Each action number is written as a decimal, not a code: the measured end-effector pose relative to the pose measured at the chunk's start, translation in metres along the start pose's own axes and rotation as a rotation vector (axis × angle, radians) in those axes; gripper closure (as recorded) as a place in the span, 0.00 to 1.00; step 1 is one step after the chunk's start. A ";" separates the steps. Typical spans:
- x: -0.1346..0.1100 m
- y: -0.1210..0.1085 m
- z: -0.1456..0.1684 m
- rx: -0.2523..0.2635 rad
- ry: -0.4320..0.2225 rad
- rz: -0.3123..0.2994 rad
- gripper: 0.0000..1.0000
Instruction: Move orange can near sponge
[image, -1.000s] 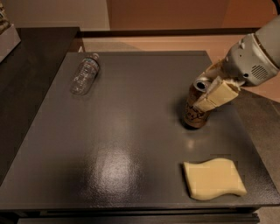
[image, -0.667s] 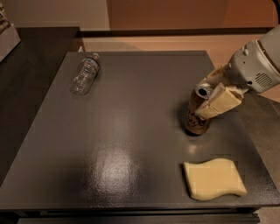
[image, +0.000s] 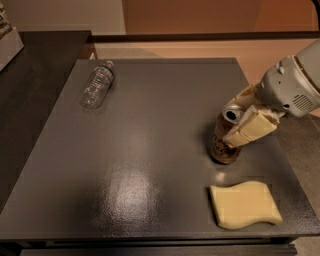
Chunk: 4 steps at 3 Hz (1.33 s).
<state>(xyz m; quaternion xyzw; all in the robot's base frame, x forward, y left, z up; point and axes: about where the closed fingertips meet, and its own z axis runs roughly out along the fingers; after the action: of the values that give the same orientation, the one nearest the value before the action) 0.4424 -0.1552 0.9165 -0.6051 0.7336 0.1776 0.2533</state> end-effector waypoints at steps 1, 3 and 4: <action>0.003 0.006 0.003 -0.004 0.012 0.004 0.82; 0.006 0.012 0.006 0.007 0.030 0.001 0.36; 0.005 0.012 0.007 0.005 0.030 -0.002 0.12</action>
Offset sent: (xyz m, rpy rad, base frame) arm -0.0146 -0.0031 -0.0101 -0.0411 0.0003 -0.0161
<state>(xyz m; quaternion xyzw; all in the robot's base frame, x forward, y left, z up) 0.4308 -0.1525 0.9075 -0.6076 0.7374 0.1662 0.2439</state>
